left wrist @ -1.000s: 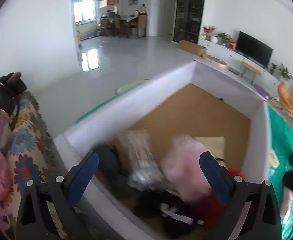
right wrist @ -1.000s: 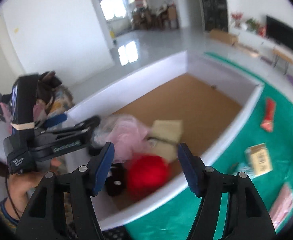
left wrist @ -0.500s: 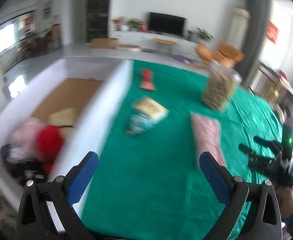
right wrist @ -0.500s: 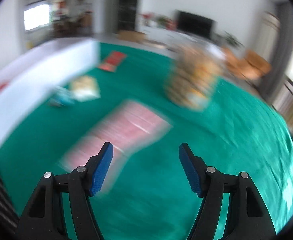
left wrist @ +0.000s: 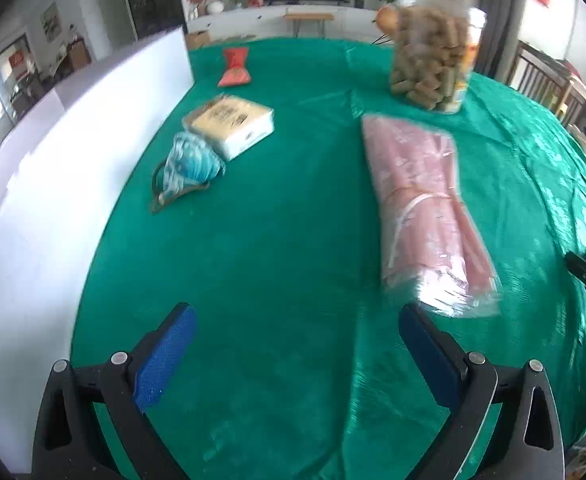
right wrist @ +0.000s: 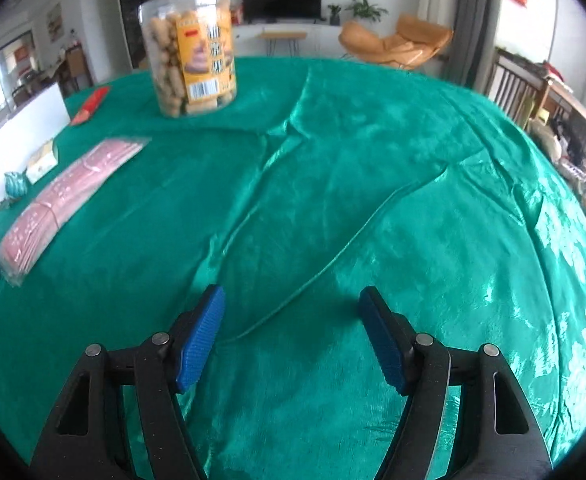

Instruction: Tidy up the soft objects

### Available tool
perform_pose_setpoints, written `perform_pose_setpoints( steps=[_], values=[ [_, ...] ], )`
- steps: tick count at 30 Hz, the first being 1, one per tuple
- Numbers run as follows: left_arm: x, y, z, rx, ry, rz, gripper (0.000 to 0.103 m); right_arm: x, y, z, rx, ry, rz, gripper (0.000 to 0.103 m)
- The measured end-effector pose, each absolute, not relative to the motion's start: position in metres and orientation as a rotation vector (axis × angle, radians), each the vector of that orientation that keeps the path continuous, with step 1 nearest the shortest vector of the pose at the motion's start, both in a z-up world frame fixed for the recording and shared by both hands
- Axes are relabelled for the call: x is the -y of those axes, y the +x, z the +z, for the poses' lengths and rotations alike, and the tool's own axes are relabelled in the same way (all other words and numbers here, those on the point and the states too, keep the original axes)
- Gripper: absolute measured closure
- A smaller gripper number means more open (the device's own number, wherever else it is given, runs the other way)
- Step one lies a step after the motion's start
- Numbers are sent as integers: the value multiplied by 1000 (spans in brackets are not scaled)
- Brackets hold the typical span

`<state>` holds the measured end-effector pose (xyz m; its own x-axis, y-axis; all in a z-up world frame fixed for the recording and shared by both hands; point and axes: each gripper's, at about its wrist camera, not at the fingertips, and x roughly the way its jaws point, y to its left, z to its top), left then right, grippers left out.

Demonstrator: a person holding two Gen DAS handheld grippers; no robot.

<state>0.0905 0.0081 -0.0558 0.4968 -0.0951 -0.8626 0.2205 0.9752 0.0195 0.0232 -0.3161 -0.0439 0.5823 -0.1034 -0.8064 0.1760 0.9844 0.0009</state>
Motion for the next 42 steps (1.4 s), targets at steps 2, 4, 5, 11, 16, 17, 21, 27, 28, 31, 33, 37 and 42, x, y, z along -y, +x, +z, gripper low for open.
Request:
perform_pose_setpoints(
  steps=[2, 4, 5, 11, 16, 17, 21, 27, 28, 31, 33, 37, 42],
  values=[
    [-13, 95, -62, -1046, 117, -177, 2, 315, 24, -43, -936, 82, -177, 25],
    [-19, 98, -69, -1055, 83, -157, 2, 317, 24, -44, -937, 89, -181, 24],
    [-21, 98, -72, -1048, 68, -140, 2, 318, 24, -44, -937, 92, -180, 23],
    [-24, 97, -73, -1033, 55, -131, 2, 319, 23, -45, -936, 90, -182, 23],
    [-37, 89, -57, -959, 14, -89, 2, 320, 21, -44, -932, 91, -180, 23],
    [-44, 86, -51, -937, -19, -83, 2, 320, 19, -42, -918, 91, -176, 23],
    [-68, 84, -44, -902, -135, -57, 2, 292, 21, 3, -751, 15, -122, 23],
    [-78, 92, -53, -949, -180, -7, 2, 195, 117, 85, -635, -149, 205, 23],
    [-78, 91, -52, -938, -177, -2, 2, 178, 136, 87, -655, -170, 248, 23],
    [-81, 86, -47, -909, -184, -1, 2, 120, 229, 71, -838, -197, 357, 23],
    [-85, 83, -44, -896, -202, -6, 2, 97, 278, 54, -933, -158, 362, 25],
    [-95, 83, -41, -877, -256, -13, 2, 60, 371, 15, -1071, -25, 343, 25],
    [-104, 93, -52, -935, -324, -19, 2, 33, 421, -20, -1136, 11, 294, 26]
  ],
)
